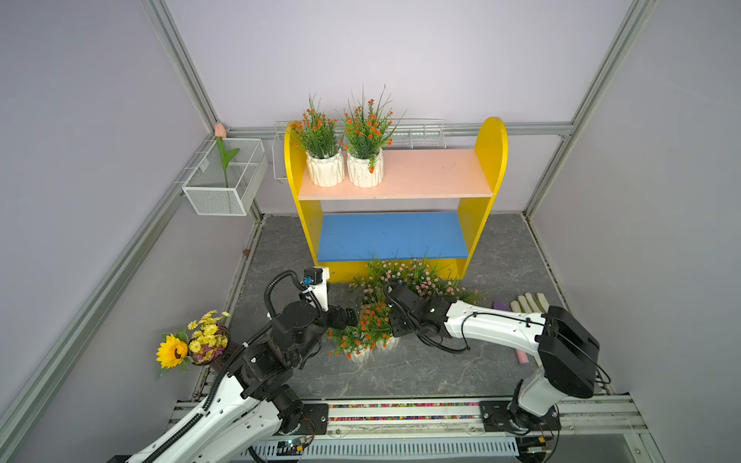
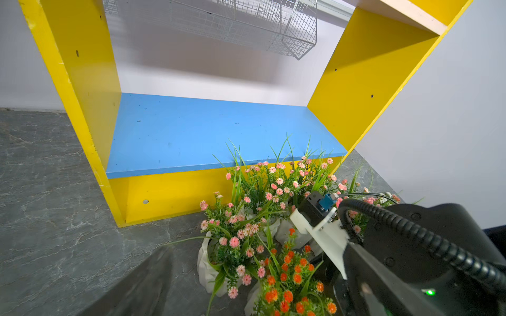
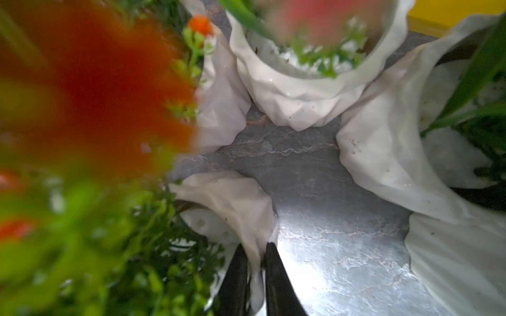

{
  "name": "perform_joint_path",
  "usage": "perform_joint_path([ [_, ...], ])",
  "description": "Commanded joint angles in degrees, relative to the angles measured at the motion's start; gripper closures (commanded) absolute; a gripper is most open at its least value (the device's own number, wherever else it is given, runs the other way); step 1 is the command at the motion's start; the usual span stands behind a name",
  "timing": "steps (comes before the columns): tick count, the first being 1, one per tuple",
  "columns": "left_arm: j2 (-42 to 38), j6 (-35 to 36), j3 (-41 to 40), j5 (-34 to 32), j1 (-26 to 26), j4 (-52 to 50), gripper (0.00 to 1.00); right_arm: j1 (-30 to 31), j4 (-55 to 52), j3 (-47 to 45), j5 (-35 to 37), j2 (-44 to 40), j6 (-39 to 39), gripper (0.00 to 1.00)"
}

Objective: Place the baby's breath potted plants on the rack by color
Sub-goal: Pick up the baby's breath potted plant from the center of the board.

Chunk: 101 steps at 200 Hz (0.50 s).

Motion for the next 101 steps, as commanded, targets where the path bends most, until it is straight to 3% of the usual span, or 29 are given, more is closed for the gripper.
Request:
perform_joint_path([
  [1,-0.5,-0.7,-1.0,-0.3,-0.2,0.4,0.01,0.3,-4.8,1.4,-1.2,0.5,-0.6,0.87],
  [101,-1.0,0.3,-1.4,1.9,-0.2,2.3,0.0,-2.6,-11.2,0.5,-5.7,-9.6,-4.2,0.91],
])
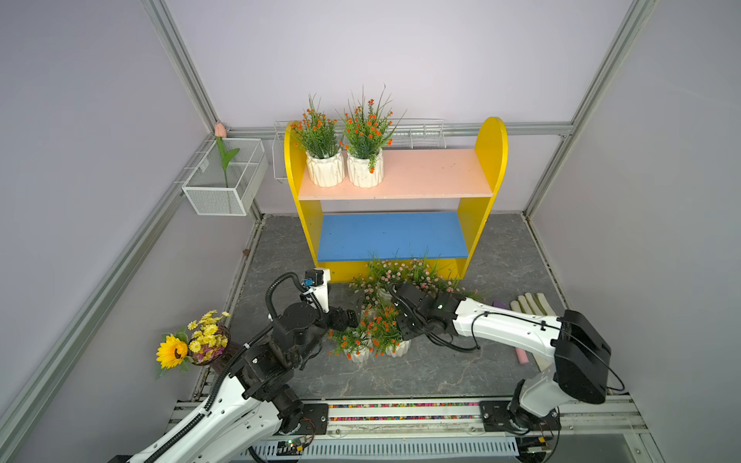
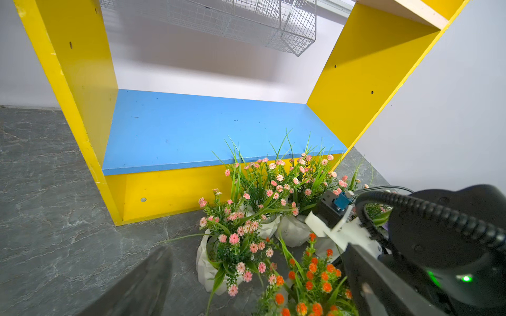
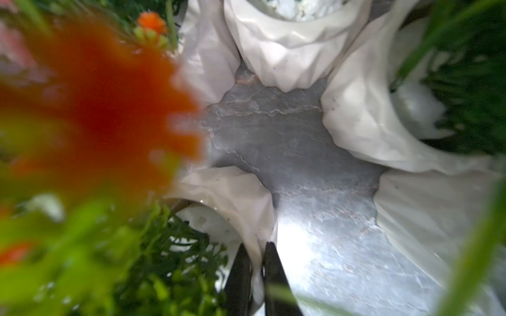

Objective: Place the baby's breath potted plants on the rack by color
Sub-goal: Pick up the baby's breath potted plant from the center of the board.

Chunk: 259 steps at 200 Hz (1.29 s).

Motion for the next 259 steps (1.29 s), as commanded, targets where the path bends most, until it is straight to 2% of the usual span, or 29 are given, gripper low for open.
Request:
perform_joint_path([
  [1,-0.5,0.3,-0.1,1.4,-0.2,1.2,0.0,-1.1,-1.1,-0.3,-2.5,-4.7,-0.9,0.91],
  [47,0.2,1.5,0.1,3.1,-0.2,2.2,0.0,-3.8,-4.2,0.4,-6.0,-10.7,-2.5,0.92],
  [84,2.3,3.3,1.0,4.8,-0.2,2.5,0.0,-7.0,-10.8,4.0,-9.1,-14.4,-5.2,0.92],
  [124,4.0,5.9,0.7,6.6,-0.2,5.0,0.0,-10.4,-19.2,11.3,-11.4,-16.4,-8.5,0.92],
  [192,5.1,10.6,-0.2,12.5,-1.4,11.5,0.0,-17.2,-31.3,26.3,-14.2,-14.8,-14.2,0.92],
  [219,7.0,13.1,-1.2,12.1,-5.0,15.1,0.0,-18.4,-33.4,30.1,-15.1,-13.1,-15.4,0.92],
  [259,12.0,18.4,-1.2,4.7,-14.2,19.8,0.0,-19.7,-34.9,34.7,-16.3,-10.6,-16.7,0.92],
])
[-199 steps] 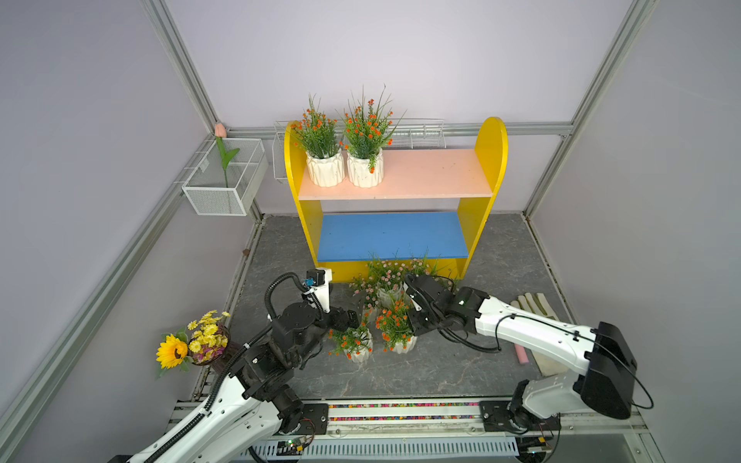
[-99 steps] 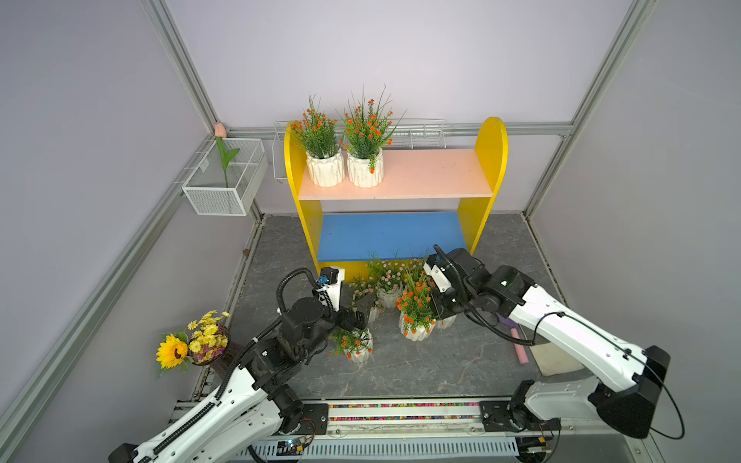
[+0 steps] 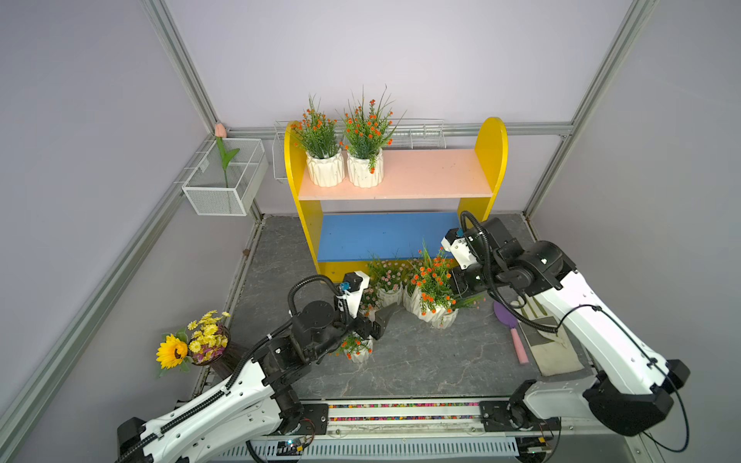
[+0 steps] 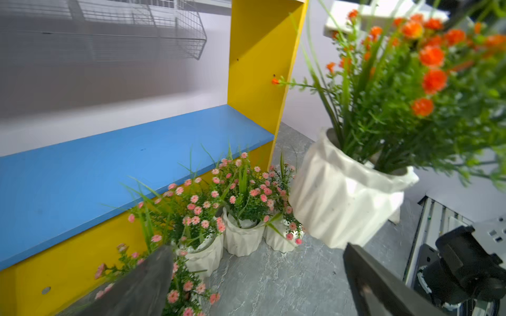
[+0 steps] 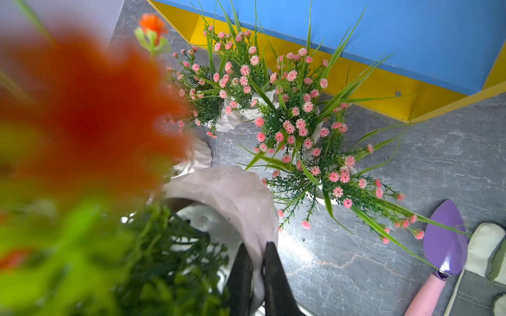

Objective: Place the baby's breath potted plants on the rack by color
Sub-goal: Pick up the baby's breath potted plant from the center of the board.

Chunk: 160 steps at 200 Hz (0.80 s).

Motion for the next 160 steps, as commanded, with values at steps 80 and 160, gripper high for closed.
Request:
perform_joint_path([
  [80,11.9,9.4,-0.9,-12.9,-13.0,19.6,0.0,-0.7,-0.4,6.2,-5.4,3.5,-1.5,0.92],
  [160,20.6,9.7,2.8,-15.3,-13.6,24.2,0.0,-0.6,0.8,5.9,-7.9,3.8,-1.0,0.92],
])
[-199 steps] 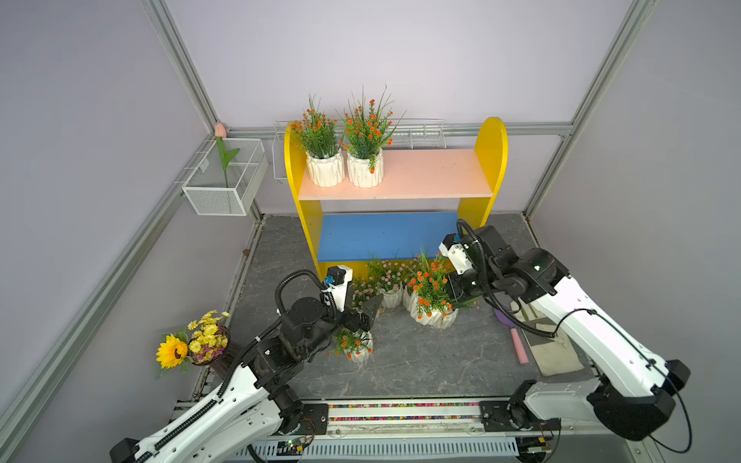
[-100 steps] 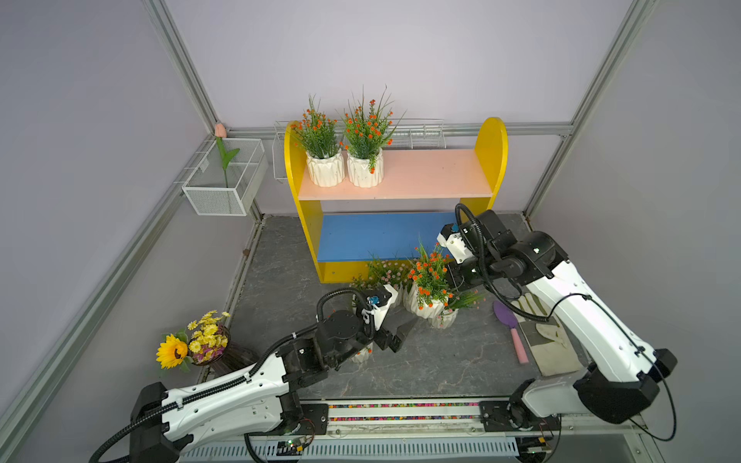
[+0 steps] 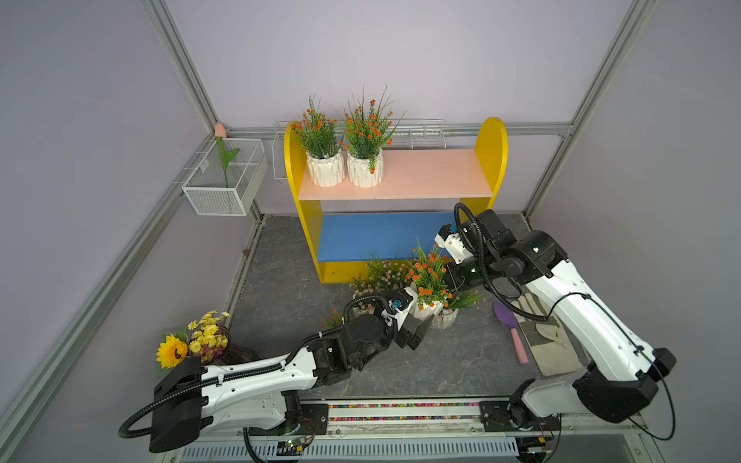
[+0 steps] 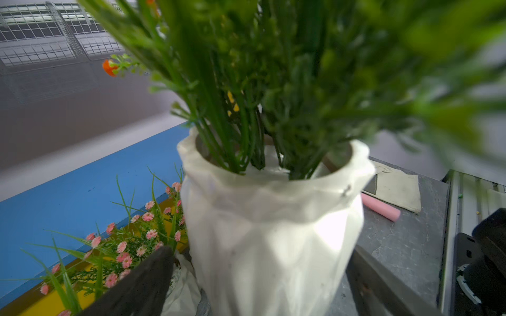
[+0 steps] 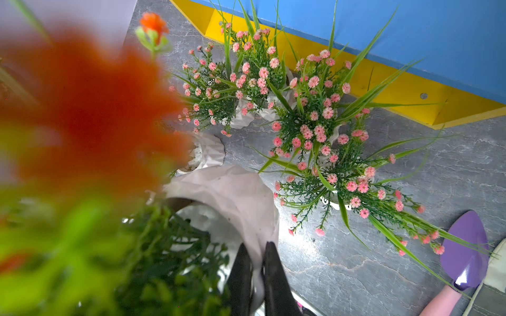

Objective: Place the baby's breath potted plants on the rack by color
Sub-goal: Pick up the baby's breath potted plant from the center of the board.

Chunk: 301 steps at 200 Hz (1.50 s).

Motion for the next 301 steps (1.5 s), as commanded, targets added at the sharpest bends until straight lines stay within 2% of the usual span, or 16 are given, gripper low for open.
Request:
perform_joint_path([
  [1,1.1,0.7,2.8,-1.6,-0.2,2.9,0.0,0.1,2.7,1.5,-3.5,-0.1,0.3,0.92],
  [145,6.8,-0.7,7.4,0.3,-0.2,1.2,0.01,1.2,5.0,-0.1,-5.3,-1.1,1.3,0.92],
  [161,6.9,-0.4,8.0,0.7,-0.2,0.0,0.07,1.1,5.1,-0.3,-5.1,-1.2,1.2,0.92],
  [185,6.9,-0.2,8.6,1.0,-0.2,-1.6,0.22,0.9,5.7,-1.3,-4.9,-1.5,1.2,0.92],
  [206,6.8,-0.2,9.2,1.5,-0.2,-2.8,0.41,0.5,6.9,-2.9,-5.3,-1.8,1.3,0.91],
  [223,6.4,-0.6,9.6,1.2,-0.2,-3.2,0.51,0.0,7.8,-4.1,-5.3,-2.2,1.4,0.9],
  [264,5.9,-2.3,10.1,-3.4,-0.2,-1.8,0.56,-2.7,9.0,-6.5,-6.0,-3.8,1.5,0.85],
  [301,6.3,-2.1,13.2,-5.0,0.0,-4.5,0.58,-6.0,8.9,-8.2,-6.3,-6.4,1.3,0.83],
])
